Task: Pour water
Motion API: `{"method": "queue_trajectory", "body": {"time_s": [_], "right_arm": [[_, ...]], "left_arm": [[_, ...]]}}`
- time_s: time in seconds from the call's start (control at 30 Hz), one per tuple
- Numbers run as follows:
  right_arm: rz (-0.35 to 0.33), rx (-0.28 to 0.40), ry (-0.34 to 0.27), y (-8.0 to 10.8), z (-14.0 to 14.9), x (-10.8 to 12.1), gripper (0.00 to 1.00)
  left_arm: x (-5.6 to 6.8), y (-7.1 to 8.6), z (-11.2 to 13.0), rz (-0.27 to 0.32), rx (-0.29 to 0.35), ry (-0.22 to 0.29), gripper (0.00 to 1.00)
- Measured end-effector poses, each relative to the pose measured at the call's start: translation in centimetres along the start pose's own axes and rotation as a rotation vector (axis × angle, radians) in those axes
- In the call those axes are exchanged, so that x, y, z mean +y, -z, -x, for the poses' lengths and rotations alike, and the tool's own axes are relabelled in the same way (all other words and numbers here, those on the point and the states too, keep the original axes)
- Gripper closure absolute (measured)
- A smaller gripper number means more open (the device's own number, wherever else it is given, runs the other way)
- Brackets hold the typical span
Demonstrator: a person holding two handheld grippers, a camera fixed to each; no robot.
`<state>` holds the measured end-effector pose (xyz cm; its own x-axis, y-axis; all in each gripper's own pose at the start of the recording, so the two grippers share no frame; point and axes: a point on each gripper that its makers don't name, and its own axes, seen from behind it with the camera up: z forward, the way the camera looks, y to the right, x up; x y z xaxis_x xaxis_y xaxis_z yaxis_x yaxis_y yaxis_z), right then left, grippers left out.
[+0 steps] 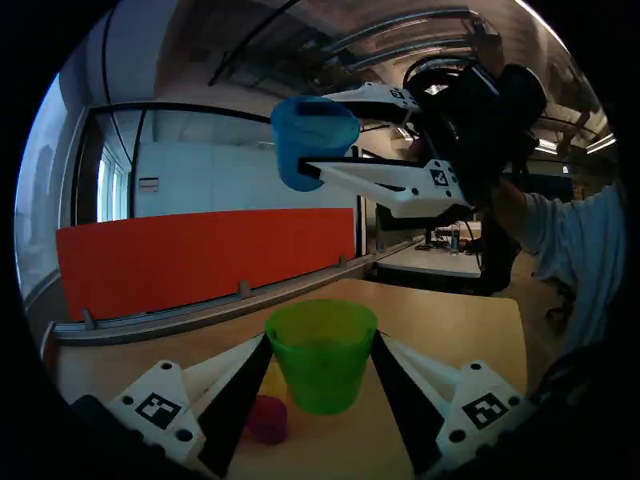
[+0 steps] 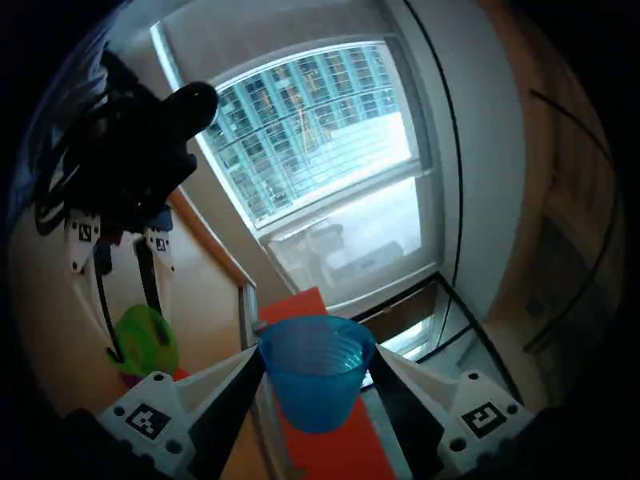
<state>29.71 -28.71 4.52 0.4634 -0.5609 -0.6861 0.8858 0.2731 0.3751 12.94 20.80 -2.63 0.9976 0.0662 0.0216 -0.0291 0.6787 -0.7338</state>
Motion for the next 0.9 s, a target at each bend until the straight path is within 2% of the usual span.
{"method": "queue_trajectory", "body": {"time_s": [0.1, 0.33, 0.7, 0.8, 0.9], "right_arm": [[0.001, 0.008, -0.137, 0.3, 0.0, -0.3, 0.09], [-0.005, 0.025, -0.404, 0.8, -0.5, -0.8, 0.09], [-0.063, 0.051, -0.846, 1.6, -2.3, -2.1, 0.09], [-0.069, 0.057, -0.939, 1.9, -2.4, -2.0, 0.09], [-0.072, 0.047, -0.98, 2.1, -2.1, -2.1, 0.09]], "left_arm": [[0.0, 0.0, 0.0, -0.002, 0.0, -0.003, 0.14], [0.0, 0.1, -0.2, -0.006, 0.0, -0.013, 0.14], [-0.2, 0.2, -0.9, -0.013, 0.006, -0.024, 0.14], [-0.2, 0.3, -1.0, -0.014, 0.007, -0.026, 0.14], [-0.2, 0.3, -1.1, -0.015, 0.008, -0.029, 0.14]]}}
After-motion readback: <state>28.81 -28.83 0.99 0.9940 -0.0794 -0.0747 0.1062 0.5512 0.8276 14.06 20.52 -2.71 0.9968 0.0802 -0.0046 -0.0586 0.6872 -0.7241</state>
